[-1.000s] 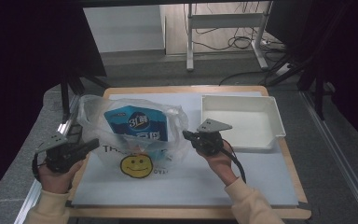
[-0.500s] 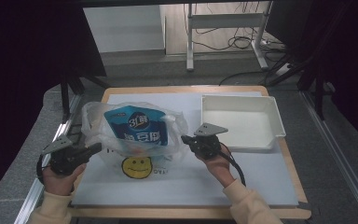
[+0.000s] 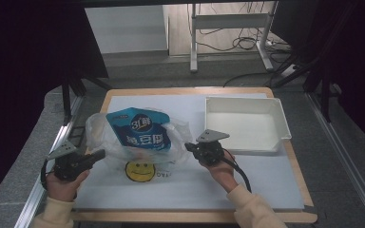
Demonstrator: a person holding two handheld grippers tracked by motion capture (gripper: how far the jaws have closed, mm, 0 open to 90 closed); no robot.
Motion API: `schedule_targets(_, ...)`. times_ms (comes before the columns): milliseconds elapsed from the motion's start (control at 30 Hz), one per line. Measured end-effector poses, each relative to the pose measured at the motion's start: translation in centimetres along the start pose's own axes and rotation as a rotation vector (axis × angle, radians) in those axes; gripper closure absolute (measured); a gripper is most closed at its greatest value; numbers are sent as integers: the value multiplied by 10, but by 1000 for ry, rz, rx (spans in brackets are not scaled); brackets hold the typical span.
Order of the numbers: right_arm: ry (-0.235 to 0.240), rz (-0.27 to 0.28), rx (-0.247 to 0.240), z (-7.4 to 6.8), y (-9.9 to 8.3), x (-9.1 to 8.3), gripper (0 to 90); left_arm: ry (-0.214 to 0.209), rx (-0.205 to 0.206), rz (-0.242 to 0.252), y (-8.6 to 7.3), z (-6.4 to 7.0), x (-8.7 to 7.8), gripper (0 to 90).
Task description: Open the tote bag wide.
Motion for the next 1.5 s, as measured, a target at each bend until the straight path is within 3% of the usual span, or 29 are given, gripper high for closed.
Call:
schedule_targets(800,15,-82,20,0,-23,16,888,0,-4,-55,-19,-4,16,900)
schedule_targets(1500,36,-156,41,-1,-45,20,888,-7,-16,-109,-39,-6,30,900)
Point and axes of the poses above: each handheld gripper's, and its own axes: x roughly forward along the jaws, y roughly out of its top, z roughly to its right, the point moved 5 cm from there along x, roughly forward along the jaws, and after that the axes turned 3 degrees about -z, right-handed, at the moved point
